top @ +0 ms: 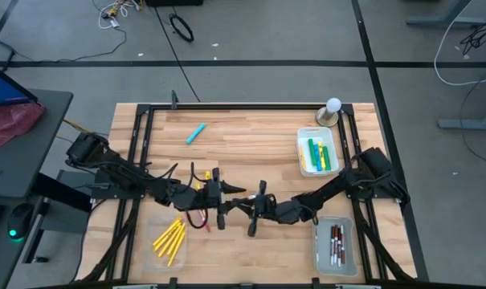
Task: Pick & Place Markers
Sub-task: Put the orange marker into the gray bin
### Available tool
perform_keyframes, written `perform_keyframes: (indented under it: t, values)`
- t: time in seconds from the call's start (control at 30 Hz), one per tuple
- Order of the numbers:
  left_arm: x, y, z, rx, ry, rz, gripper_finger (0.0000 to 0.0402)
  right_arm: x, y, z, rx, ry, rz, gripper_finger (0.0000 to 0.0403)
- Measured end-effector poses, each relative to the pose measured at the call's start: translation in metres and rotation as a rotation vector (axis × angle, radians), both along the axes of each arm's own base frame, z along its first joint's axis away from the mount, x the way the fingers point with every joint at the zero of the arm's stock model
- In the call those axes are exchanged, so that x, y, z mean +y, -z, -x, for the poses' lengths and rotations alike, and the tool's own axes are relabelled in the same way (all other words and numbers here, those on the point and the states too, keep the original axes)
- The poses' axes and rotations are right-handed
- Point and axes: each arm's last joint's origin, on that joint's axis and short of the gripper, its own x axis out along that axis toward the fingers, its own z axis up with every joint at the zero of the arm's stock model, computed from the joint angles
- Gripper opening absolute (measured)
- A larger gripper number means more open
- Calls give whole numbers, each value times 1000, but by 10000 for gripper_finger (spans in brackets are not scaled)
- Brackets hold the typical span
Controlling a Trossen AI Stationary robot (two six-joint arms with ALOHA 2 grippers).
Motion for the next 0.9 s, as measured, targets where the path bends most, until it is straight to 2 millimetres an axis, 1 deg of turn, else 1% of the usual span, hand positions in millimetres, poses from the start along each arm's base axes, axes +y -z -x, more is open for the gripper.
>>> perform_keyframes:
  t: [0.07,0.13,0.2,0.27,0.4,0.5,0.63,0.7,0.77,0.9]
  values:
    - [0,-9,6,-7,5,-31,172,4,-5,8,78,9,-12,16]
    - [0,-16,12,4,-5,-52,196,8,-11,20,175,9,-22,16]
    - [0,-21,20,36,-23,-70,214,12,-18,36,274,4,-45,16]
    - [0,-23,27,74,-42,-89,225,15,-29,57,379,-1,-62,16]
    - [-4,-17,36,168,-76,-105,232,22,-65,101,636,-74,-60,16]
    - [-6,-10,39,220,-99,-103,230,24,-91,131,913,-157,45,16]
    - [-6,0,37,259,-145,-99,222,17,-119,165,1311,-272,189,16]
    - [-7,3,35,262,-153,-98,218,14,-125,178,1462,-354,264,16]
    - [-8,7,33,274,-154,-97,215,13,-125,188,1568,-454,357,16]
    - [-9,13,30,289,-156,-103,211,17,-108,201,1663,-675,592,31]
